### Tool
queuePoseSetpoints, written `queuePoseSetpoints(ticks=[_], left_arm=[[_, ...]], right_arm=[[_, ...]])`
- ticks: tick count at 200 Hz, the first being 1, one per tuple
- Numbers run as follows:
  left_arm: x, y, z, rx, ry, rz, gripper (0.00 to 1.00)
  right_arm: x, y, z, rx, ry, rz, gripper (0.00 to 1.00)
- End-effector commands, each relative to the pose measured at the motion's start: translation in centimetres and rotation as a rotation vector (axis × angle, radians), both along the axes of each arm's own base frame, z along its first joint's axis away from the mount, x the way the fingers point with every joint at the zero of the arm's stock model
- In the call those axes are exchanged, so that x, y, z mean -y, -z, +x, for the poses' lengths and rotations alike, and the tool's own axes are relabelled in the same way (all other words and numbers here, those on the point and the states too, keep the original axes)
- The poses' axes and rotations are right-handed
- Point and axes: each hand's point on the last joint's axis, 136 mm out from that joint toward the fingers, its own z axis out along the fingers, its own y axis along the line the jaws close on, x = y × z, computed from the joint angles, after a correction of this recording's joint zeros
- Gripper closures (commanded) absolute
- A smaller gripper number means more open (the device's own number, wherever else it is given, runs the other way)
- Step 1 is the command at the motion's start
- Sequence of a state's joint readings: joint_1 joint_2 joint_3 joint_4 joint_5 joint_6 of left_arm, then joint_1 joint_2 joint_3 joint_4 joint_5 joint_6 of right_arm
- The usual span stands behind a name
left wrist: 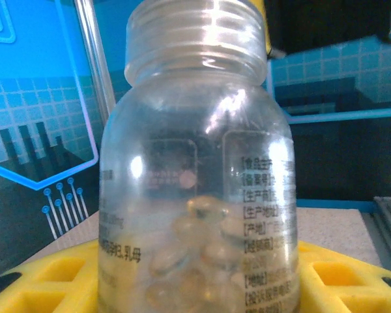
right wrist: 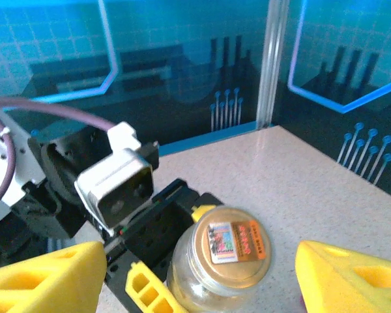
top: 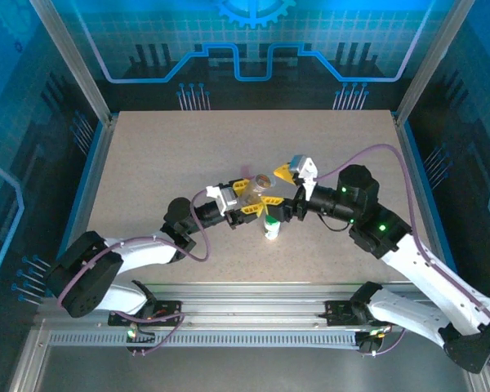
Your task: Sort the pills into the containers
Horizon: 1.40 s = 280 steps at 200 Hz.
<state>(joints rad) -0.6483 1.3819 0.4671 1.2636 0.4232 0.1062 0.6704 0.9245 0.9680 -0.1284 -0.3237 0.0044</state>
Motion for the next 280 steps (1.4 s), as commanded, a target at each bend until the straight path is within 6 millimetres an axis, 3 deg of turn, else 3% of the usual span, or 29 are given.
queuePoseSetpoints(ticks=[1,82,174,280], left_arm=[[-0.1,-1.3,-1.5,0.030,0.080,-0.053,1.00],[0.2,-1.0,-1.7,0.020,0.109,-0.049,1.00],[0.7,-1.2,-2.1,0.018,0.156,-0.053,1.00],[0.9,-1.6,-2.9,0.062,0.174,-0.028,1.00]], right_arm=[[-0.8,-0.3,-0.1,0.054,-0.078,0.013,0.22],[-1.1,-0.3,1.0,0.022,-0.104,0.063,0.25],[-0.9,1.5,2.7,-0.052,-0.044,0.051,0.30],[0.5,3.1,8.3,-0.272,0.273,0.120,0.35]])
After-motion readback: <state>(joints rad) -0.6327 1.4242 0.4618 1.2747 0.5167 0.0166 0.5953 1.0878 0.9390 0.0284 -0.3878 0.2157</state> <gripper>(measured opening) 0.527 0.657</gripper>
